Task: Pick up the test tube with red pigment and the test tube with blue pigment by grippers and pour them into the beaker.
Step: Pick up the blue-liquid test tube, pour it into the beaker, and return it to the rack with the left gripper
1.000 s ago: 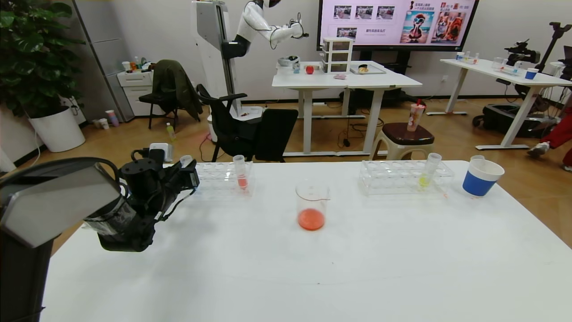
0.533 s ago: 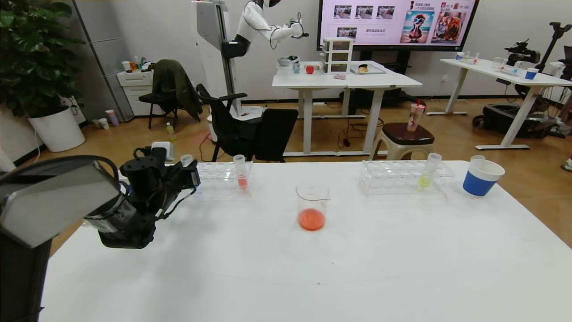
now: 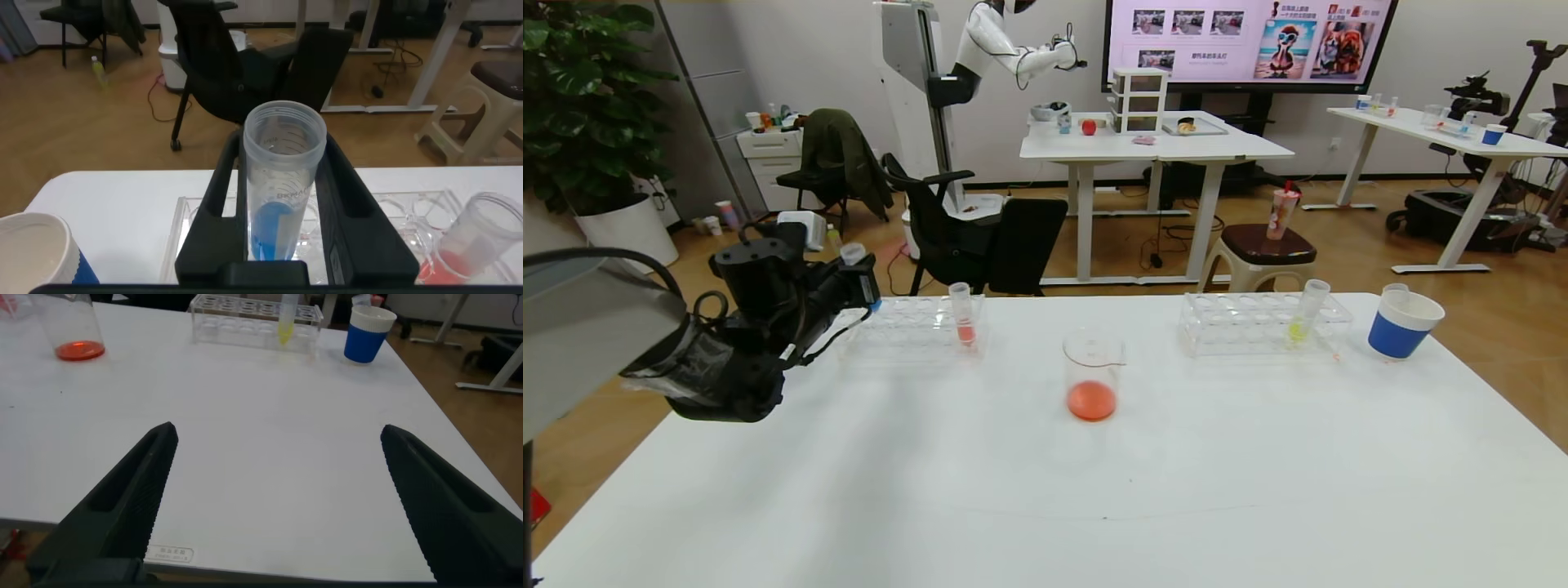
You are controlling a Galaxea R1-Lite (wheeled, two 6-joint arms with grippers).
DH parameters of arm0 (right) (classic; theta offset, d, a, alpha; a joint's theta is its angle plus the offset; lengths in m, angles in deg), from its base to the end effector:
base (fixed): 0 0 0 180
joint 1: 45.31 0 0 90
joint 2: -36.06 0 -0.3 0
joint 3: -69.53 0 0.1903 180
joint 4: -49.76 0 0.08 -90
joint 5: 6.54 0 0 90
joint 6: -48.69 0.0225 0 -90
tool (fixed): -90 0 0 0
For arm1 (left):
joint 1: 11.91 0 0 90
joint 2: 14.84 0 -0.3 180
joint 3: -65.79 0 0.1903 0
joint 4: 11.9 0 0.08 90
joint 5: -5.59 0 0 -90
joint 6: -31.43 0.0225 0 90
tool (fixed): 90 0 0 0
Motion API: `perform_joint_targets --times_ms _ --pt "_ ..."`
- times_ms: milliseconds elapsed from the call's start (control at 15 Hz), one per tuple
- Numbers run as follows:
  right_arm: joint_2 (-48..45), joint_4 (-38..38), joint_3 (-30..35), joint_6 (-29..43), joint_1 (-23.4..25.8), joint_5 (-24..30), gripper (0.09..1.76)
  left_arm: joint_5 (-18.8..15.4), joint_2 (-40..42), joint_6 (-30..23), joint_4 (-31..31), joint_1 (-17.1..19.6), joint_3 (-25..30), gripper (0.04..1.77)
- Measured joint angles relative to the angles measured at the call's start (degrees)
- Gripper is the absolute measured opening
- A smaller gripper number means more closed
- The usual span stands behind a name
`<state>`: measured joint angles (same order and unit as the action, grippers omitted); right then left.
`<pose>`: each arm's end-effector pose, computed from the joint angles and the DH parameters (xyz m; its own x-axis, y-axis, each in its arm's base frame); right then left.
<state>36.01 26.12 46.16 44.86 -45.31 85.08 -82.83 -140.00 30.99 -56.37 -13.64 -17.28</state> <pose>-0.0229 0.0006 0.0750 0.9996 0.0283 -0.0038 -0.0285 0.9974 -0.0667 0.4162 -0.0120 0.1220 0.9991 -0.0026 0.0415 0.0030 1.0000 -0.0088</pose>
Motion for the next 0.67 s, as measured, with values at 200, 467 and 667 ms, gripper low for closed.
perform_joint_targets --times_ms 200,467,667 --pt "0.0 0.0 0.0 0.0 0.0 0.0 1.73 -0.1 1.8 0.1 3.1 -0.5 -1.0 0.51" --pt "0.0 0.0 0.0 0.0 0.0 0.0 1.73 -0.5 4.7 1.1 13.3 -5.7 -8.7 0.51" --pt "0.0 0.0 0.0 0.0 0.0 0.0 1.73 -0.7 5.8 4.2 19.7 -12.5 -17.4 0.51"
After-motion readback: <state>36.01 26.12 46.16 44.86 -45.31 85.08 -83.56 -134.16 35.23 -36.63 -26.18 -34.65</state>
